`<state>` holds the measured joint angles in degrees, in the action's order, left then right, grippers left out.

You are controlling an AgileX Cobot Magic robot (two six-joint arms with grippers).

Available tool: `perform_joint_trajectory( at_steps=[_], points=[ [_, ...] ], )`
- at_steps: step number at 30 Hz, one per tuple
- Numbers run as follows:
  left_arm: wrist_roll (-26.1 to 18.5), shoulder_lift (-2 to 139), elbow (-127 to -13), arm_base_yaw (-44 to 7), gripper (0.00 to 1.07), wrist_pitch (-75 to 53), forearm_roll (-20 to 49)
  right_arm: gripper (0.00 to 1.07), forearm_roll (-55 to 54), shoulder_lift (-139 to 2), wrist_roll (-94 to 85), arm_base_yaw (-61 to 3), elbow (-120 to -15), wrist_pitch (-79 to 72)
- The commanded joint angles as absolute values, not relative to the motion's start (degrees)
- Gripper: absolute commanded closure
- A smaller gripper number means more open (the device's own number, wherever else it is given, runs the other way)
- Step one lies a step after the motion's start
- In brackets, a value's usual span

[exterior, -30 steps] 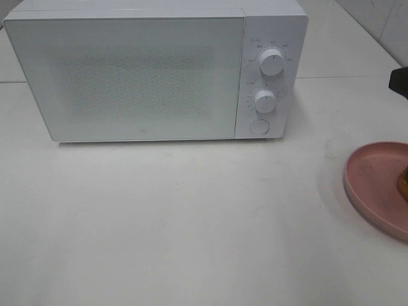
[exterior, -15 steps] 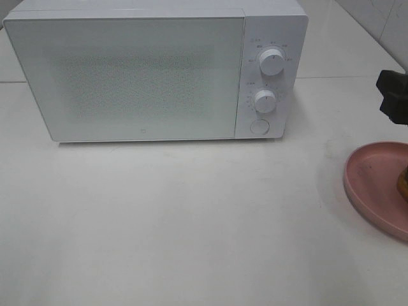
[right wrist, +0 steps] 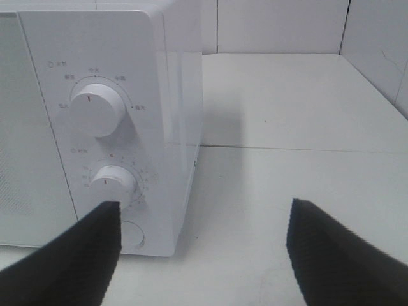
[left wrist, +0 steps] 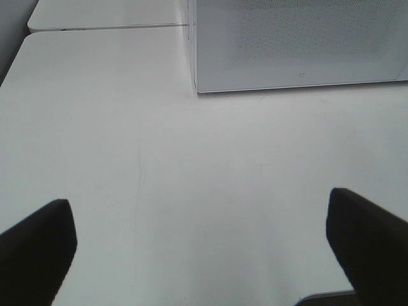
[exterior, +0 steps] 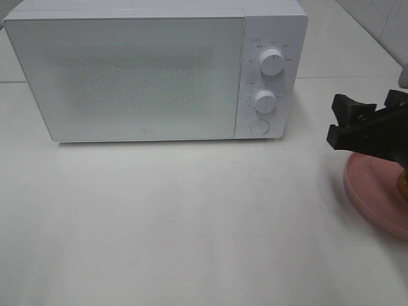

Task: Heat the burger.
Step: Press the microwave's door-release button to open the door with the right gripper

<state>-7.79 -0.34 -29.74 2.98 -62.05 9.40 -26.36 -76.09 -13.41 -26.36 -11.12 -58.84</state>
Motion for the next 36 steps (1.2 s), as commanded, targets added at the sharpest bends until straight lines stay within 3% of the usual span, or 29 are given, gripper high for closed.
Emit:
perform_joint_trajectory(
  at_steps=[1,14,31,36],
  points=[
    [-7.4,-1.7,-29.6,3.1,0.07,-61.4,9.7,0.37,-33.9,-79.6,-16.3,-33.1,-11.1,-66.6],
    [-7.4,-1.7,-29.6,3.1,0.07,-61.4,9.7,0.37,-44.6,-90.5,-16.3,-46.7,-14.0,-75.7],
    [-7.4,-1.7,-29.6,3.1,0.07,-61.4,9.7,0.37,-46.4,-94.3,-16.3,-47.7,-17.2,-77.1],
    [-7.4,-1.7,-29.6,3.1,0.07,-61.4,9.7,0.37,-46.4,-94.3,-6.2,-47.7,-17.2,-77.2]
  ],
)
